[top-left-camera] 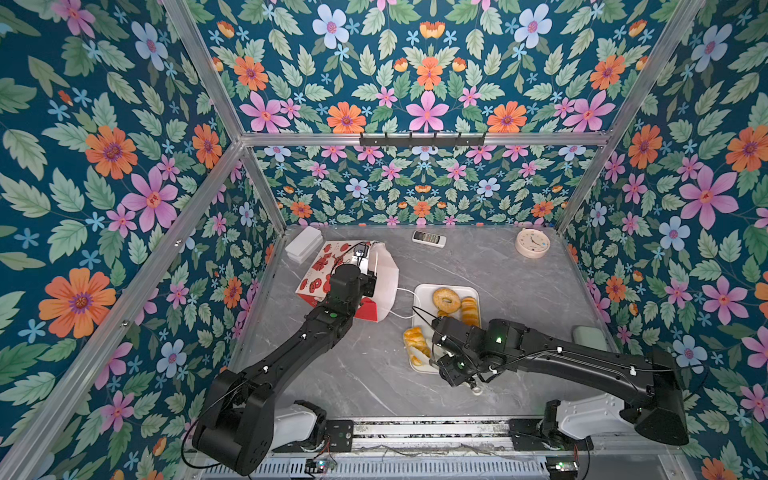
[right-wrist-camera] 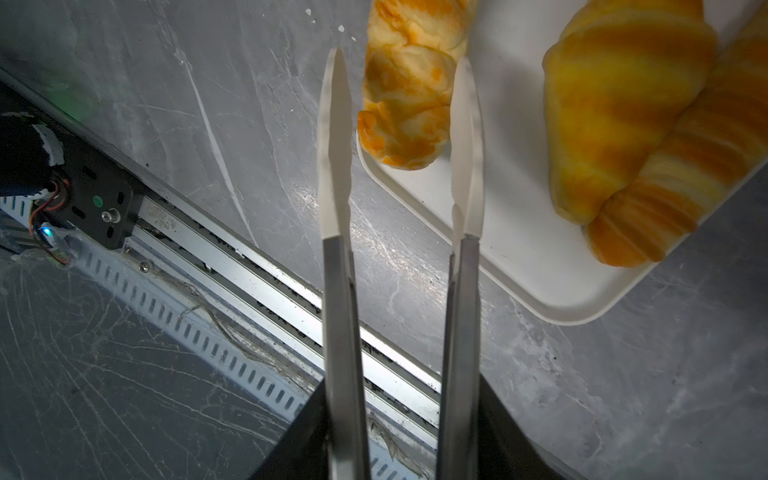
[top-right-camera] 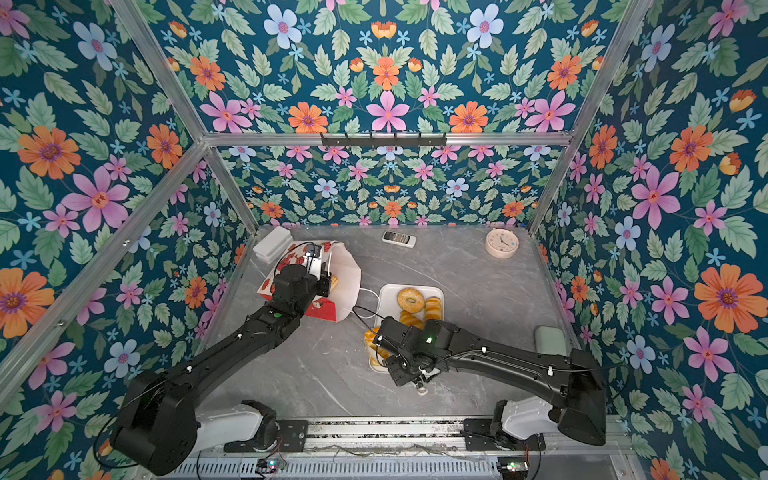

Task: Take the fake bread out of the paper bag

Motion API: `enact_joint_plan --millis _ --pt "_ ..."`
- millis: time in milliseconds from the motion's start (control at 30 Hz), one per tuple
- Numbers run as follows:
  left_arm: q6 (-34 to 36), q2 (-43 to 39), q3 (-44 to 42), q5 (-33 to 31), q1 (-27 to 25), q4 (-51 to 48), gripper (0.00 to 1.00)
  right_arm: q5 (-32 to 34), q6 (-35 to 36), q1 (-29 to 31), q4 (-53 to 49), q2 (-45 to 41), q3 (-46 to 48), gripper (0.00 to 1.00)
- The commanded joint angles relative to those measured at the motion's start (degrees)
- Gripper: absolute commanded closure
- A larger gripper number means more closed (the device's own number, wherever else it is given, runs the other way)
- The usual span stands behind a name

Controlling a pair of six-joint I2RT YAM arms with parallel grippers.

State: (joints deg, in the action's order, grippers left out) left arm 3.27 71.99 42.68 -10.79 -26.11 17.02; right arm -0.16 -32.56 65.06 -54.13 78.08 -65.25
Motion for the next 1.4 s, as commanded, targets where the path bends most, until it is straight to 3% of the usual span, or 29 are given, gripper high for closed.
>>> enact_joint_plan --millis 0,500,667,867,1367 --pt "-0.07 -0.09 -0.01 0.06 0.00 1.97 1.00 -0.63 0.34 -0.20 1.30 0.47 -0.21 0.51" --pt "-0.08 0.69 -0.44 -0.11 0.35 2.32 1.00 -3.88 2.15 -2.69 1.75 5.18 -0.43 0.50" --pt "-0.12 1.05 -0.36 0.06 0.61 2.50 1.00 -3.88 2.92 -3.27 -0.01 5.17 -0.40 0.59" --pt "-0.28 1.36 -0.48 0.48 0.97 2.85 1.00 -0.36 3.96 -3.71 -6.47 4.29 -2.00 0.63" --pt "-0.46 1.67 -0.52 1.43 1.41 2.76 1.00 4.82 4.81 -3.72 -14.45 5.45 -2.68 0.60"
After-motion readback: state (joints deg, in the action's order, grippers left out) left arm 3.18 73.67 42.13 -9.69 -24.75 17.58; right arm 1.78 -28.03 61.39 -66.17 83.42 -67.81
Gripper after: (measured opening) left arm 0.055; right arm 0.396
